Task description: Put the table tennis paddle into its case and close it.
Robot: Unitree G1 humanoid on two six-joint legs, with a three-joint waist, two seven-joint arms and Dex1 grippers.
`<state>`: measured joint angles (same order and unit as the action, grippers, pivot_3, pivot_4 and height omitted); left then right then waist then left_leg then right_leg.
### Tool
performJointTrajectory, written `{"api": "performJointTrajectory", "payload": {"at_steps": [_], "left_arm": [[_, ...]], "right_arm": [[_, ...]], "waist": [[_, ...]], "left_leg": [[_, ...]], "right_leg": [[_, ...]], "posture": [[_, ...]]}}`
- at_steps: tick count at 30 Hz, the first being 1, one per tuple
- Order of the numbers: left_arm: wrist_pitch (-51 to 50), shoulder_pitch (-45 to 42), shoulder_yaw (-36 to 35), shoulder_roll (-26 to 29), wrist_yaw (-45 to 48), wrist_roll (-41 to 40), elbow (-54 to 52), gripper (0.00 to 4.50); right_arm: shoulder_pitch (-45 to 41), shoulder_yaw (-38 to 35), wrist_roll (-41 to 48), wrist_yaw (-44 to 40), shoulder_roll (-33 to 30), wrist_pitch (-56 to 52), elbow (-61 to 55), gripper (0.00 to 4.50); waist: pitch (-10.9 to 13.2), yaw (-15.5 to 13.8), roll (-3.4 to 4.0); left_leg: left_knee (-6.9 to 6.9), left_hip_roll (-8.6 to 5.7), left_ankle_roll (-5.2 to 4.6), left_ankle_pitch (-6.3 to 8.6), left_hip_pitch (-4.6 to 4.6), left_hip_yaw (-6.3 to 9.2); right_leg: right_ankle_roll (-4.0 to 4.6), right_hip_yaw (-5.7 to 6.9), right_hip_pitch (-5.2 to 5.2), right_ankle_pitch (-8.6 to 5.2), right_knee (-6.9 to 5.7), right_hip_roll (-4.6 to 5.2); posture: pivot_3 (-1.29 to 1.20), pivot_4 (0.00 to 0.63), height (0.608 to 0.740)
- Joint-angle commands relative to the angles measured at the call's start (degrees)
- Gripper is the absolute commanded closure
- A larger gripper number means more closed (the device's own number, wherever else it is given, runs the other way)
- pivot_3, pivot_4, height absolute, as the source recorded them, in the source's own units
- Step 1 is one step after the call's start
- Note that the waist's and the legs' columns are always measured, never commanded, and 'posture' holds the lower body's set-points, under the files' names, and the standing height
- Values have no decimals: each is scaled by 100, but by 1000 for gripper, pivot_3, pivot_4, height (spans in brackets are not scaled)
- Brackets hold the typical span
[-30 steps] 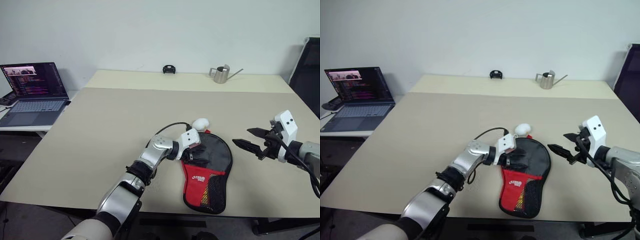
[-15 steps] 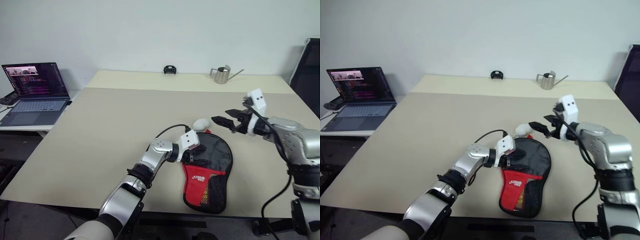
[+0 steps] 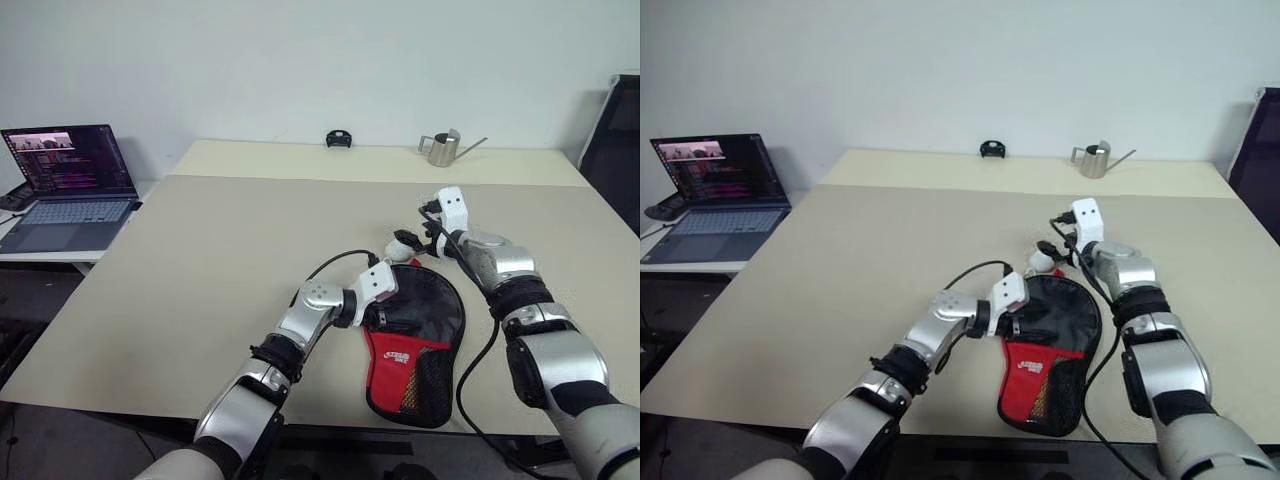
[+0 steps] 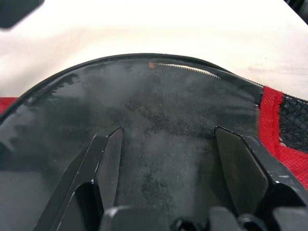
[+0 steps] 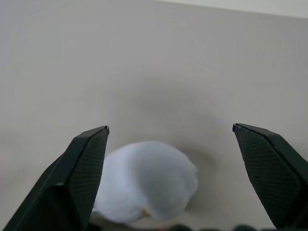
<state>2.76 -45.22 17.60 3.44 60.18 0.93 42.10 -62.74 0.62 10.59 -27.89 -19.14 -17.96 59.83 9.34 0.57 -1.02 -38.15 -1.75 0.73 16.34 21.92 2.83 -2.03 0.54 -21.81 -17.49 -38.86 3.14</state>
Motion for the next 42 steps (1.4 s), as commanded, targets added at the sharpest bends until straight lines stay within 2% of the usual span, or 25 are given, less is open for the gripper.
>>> {"api": "performJointTrajectory", "payload": {"at_steps": [1, 8, 19, 26, 29, 33, 37, 39, 42], "left_arm": [[-130, 185, 132, 21, -5, 99, -80, 1226], [-218, 278, 147, 106, -54, 111, -222, 1226], [-214, 290, 178, 72, -121, 134, -193, 1226], [-212, 316, 203, 54, -114, 146, -204, 1226], [-185, 301, 204, 45, -128, 160, -150, 1184], [-120, 211, 199, 9, -195, 199, 23, 1184], [44, -1, 253, -93, -331, 326, 436, 1184], [146, -114, 291, -140, -408, 414, 723, 1184], [265, -231, 322, -194, -430, 522, 1104, 1184]], "right_arm": [[-302, -194, -148, 163, 78, 523, 473, 0], [-377, -378, -283, 275, 309, 682, 1016, 0], [-359, -482, -308, -38, 651, 409, 1008, 0], [-283, -453, -465, 59, 759, 463, 973, 0], [-285, -492, -491, 109, 764, 479, 965, 639], [-284, -497, -496, 97, 749, 478, 945, 2027], [-295, -503, -493, 88, 723, 486, 919, 3231], [-303, -507, -490, 95, 720, 492, 898, 3629], [-321, -499, -488, 106, 733, 509, 828, 3905]], "waist": [[0, 4, 0], [-4, 62, 6], [-5, 99, 9], [-6, 98, 9], [-6, 98, 9], [-6, 95, 10], [-7, 79, 10], [-7, 73, 10], [-7, 71, 10]], "left_leg": [[0, 0, 0, 0, 0, 0], [-1, 1, 1, 0, -2, -1], [-2, 1, 2, -1, -5, 0], [-2, 1, 2, -1, -5, 0], [-3, 1, 3, -1, -5, 0], [-3, 1, 3, -1, -5, 0], [-8, 0, 2, -1, -6, 2], [-19, -2, 1, -1, -7, 5], [-36, -5, -6, 3, -13, 12]], "right_leg": [[0, 0, 0, 0, 0, 0], [1, -4, 1, 0, -6, 0], [1, -3, 3, 1, -10, 1], [1, -3, 3, 1, -10, 1], [1, -4, 3, 1, -10, 1], [1, -3, 3, 1, -10, 2], [1, -1, 8, 1, -11, 2], [1, 2, 14, 2, -13, 3], [-3, 8, 30, 5, -14, 3]], "posture": [[0, 150, 740], [0, 150, 740], [0, 150, 740], [0, 150, 740], [0, 150, 740], [0, 150, 740], [0, 150, 740], [0, 150, 740], [0, 150, 740]]}}
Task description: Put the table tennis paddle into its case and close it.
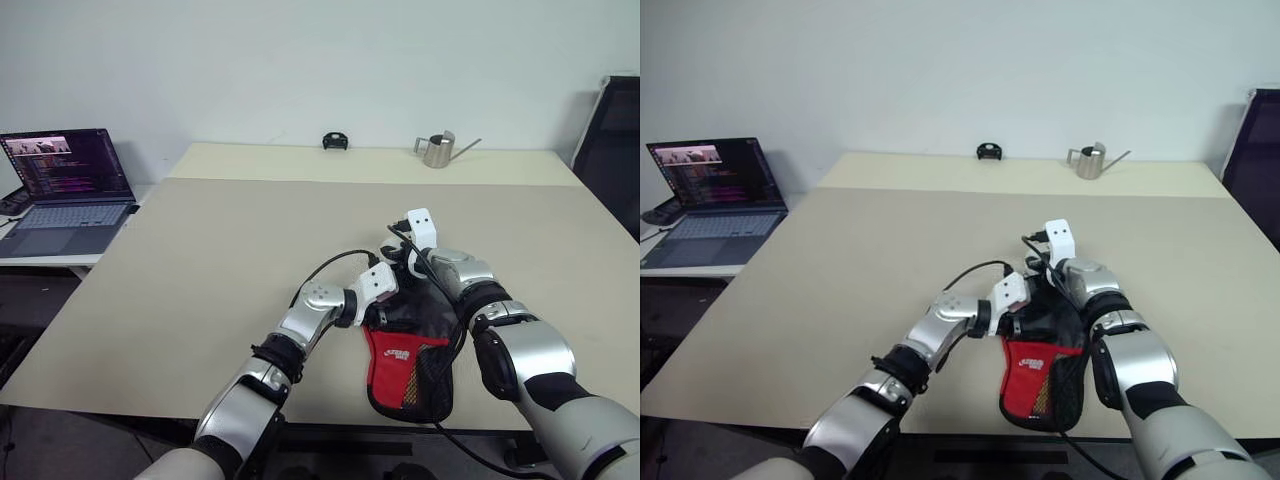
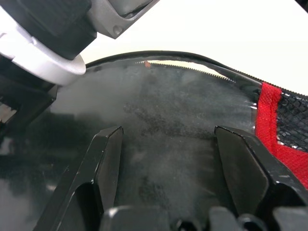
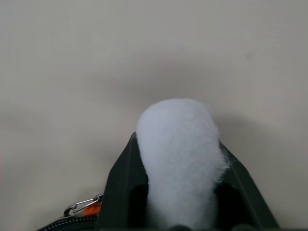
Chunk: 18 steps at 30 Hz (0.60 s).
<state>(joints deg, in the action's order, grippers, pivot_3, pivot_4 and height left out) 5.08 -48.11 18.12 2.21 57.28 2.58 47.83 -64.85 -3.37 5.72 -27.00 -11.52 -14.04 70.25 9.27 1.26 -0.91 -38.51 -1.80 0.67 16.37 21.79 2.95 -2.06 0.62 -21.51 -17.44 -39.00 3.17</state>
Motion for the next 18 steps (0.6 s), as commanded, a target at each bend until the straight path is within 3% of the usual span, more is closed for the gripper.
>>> {"api": "performJointTrajectory", "payload": {"at_steps": [1, 8, 18], "left_arm": [[87, 32, 281, -82, -153, 396, 636, 1184], [336, 48, 336, 3, -69, 561, 1088, 1184], [367, 224, 339, 128, 90, 554, 1089, 1184]], "right_arm": [[-115, -97, 0, 14, -28, 120, -238, 3954], [-148, -91, 29, -152, -207, 0, -628, 3975], [137, -143, -75, -111, -1152, -82, -794, 3976]], "waist": [[0, 4, 0], [-6, 20, 2], [-9, 22, 2]], "left_leg": [[-2, 0, -12, 7, -3, 0], [-4, 0, -15, 9, -4, 2], [-4, 0, -17, 10, -4, 4]], "right_leg": [[-1, -1, 4, 1, 0, 0], [-1, 0, 4, 1, -1, -1], [-1, 1, 6, 1, 1, -1]], "posture": [[0, 150, 740], [0, 150, 740], [0, 150, 740]]}}
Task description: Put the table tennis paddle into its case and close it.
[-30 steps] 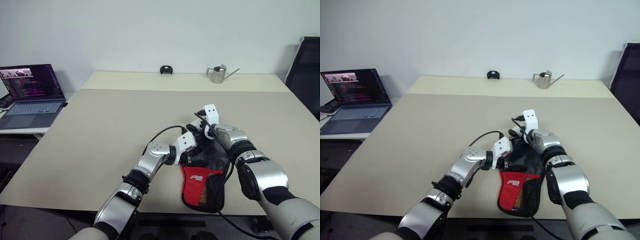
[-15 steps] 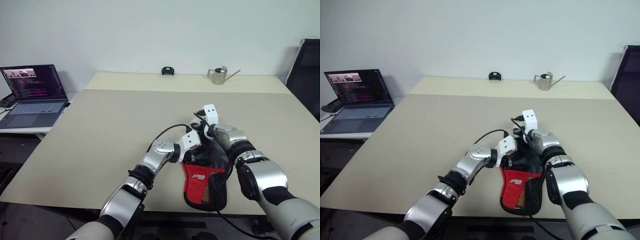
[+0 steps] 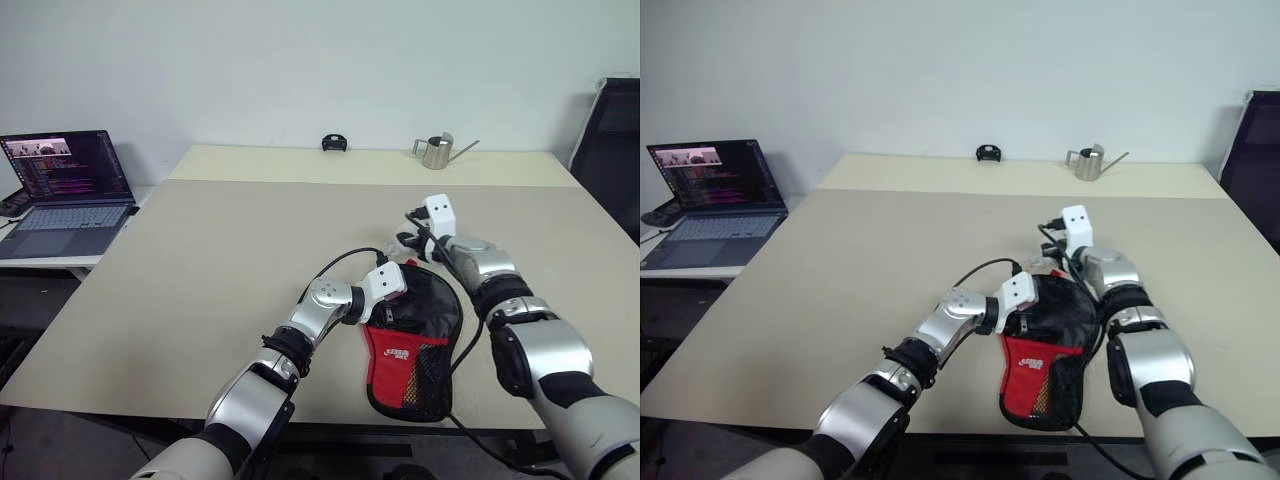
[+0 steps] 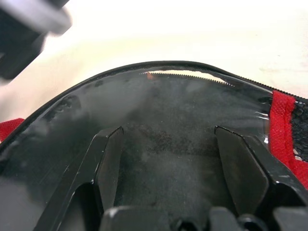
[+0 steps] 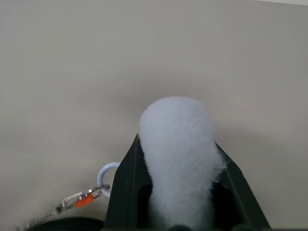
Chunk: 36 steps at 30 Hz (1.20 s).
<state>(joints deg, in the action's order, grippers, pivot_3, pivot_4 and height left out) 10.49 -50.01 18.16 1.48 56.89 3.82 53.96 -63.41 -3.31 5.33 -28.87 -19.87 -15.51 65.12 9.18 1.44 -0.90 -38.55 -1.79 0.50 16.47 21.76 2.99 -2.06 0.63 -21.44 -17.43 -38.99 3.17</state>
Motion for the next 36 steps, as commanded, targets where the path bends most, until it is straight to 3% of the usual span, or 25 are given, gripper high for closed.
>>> {"api": "performJointTrajectory", "payload": {"at_steps": [1, 9, 19, 25, 31, 36], "left_arm": [[-174, 430, 339, 208, 148, 429, 469, 1184], [-179, 516, 378, 238, 209, 441, 435, 1184], [-128, 384, 358, 176, 154, 457, 604, 1184], [-62, 323, 379, 102, 162, 477, 706, 1184], [0, 274, 380, 42, 151, 502, 809, 1184], [29, 241, 371, 13, 151, 512, 868, 1184]], "right_arm": [[32, -146, -38, 89, -375, 64, -284, 3976], [877, -158, 17, -17, -944, -327, -1116, 3981], [3248, -594, 582, -190, -1712, -2774, -5431, 3983], [4567, -1234, 1412, -479, -2231, -4523, -7901, 3984], [5763, -1619, 2402, -943, -2629, -5769, -9673, 3985], [6574, -1810, 3076, -1293, -2839, -6157, -10643, 3985]], "waist": [[-2, 11, 0], [-20, 22, -1], [-29, -7, 6], [-29, -61, 2], [-33, -132, -12], [-36, -146, -25]], "left_leg": [[2, 0, -1, 0, 0, 0], [14, 5, -2, 1, -16, -6], [17, 6, -3, 2, -15, -3], [21, 4, -4, 2, -9, 2], [38, 6, -4, 2, -13, 6], [40, 5, -5, 3, -14, 7]], "right_leg": [[0, -1, 0, 0, 0, 0], [1, -4, 10, 0, 3, -3], [0, -3, 13, -1, 7, -5], [-3, 3, 13, -3, 15, -7], [-4, 8, 16, -4, 29, -11], [-6, 10, 21, -5, 39, -12]], "posture": [[0, 150, 740], [0, 150, 740], [0, 150, 740], [0, 150, 740], [0, 150, 740], [0, 150, 740]]}}
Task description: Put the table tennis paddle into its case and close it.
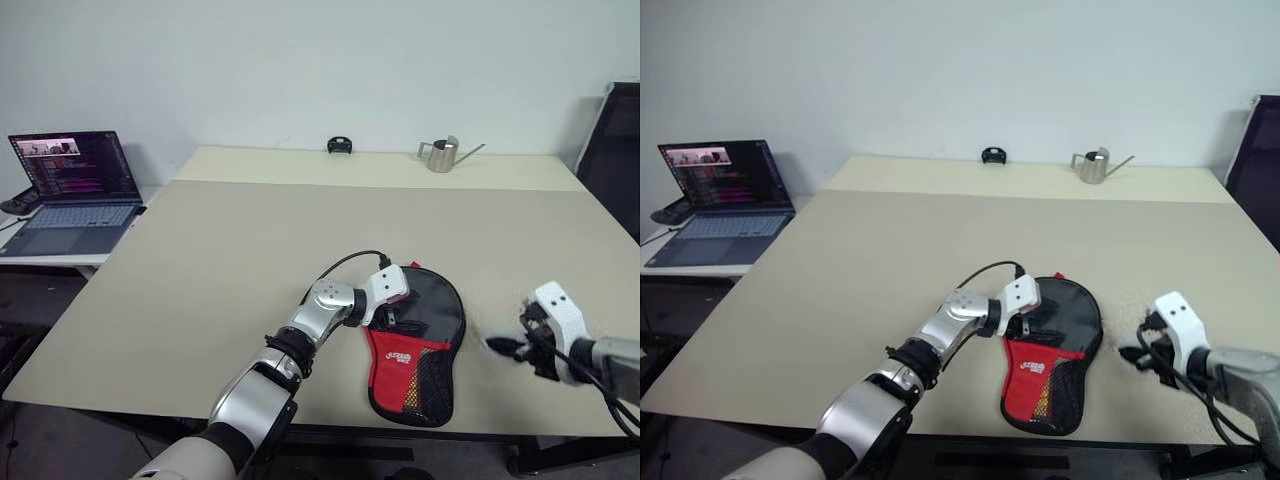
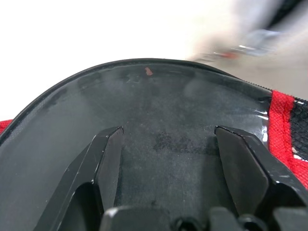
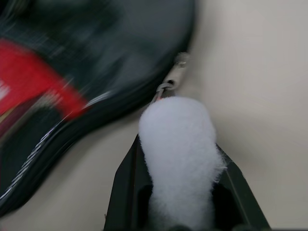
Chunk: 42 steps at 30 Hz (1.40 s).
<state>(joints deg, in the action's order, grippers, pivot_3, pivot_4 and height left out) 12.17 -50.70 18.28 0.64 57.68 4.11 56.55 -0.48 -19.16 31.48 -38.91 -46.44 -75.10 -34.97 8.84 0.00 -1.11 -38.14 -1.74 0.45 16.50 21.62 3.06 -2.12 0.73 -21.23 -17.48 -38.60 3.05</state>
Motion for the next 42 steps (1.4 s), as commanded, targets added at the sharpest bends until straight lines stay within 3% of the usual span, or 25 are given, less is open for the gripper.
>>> {"api": "performJointTrajectory", "payload": {"at_steps": [1, 12, 21, 24, 31, 37, 42], "left_arm": [[-133, 303, 357, 93, 73, 484, 621, 1184], [-104, 279, 348, 41, 103, 513, 658, 1184], [-95, 240, 339, 32, 49, 519, 688, 1184], [-94, 235, 332, 6, 24, 512, 695, 1184], [-82, 238, 331, -53, -23, 500, 695, 1184], [-60, 192, 318, -116, -84, 495, 727, 1184], [-44, 135, 146, -122, 85, 264, 486, 1184]], "right_arm": [[379, -239, 544, -320, -218, -214, -738, 3985], [2623, -211, 1019, -1718, -1373, 1060, -1844, 4051], [1918, 394, 781, -1025, -1042, 1368, -1329, 4061], [1642, 84, 1171, -859, -809, 988, -1096, 4061], [1230, -841, 2057, -310, -336, 320, -952, 1788], [982, -1552, 3303, 311, -101, -79, -1063, 1788], [119, -1244, 2828, 869, -201, 458, -391, 1788]], "waist": [[-4, -3, -8], [-34, -166, -26], [-32, -152, -32], [-31, -144, -35], [-32, -143, -38], [-32, -144, -36], [-31, -138, -37]], "left_leg": [[0, 0, 0, 0, 0, 1], [14, -6, -16, 11, -5, 39], [16, -15, -26, 31, -35, 64], [18, -13, -26, 31, -53, 63], [18, -10, -25, 32, -74, 62], [17, -10, -25, 33, -74, 61], [17, -11, -25, 33, -74, 58]], "right_leg": [[-1, 2, 1, 0, 1, 0], [-12, 48, 53, -7, 70, -5], [-21, 65, 109, -13, 113, 9], [-21, 64, 124, -13, 113, 9], [-22, 61, 147, -12, 113, 11], [-23, 60, 149, -11, 113, 12], [-29, 57, 148, -8, 113, 12]], "posture": [[0, 150, 740], [0, 150, 740], [0, 150, 740], [0, 150, 740], [0, 150, 740], [0, 150, 740], [0, 150, 740]]}}
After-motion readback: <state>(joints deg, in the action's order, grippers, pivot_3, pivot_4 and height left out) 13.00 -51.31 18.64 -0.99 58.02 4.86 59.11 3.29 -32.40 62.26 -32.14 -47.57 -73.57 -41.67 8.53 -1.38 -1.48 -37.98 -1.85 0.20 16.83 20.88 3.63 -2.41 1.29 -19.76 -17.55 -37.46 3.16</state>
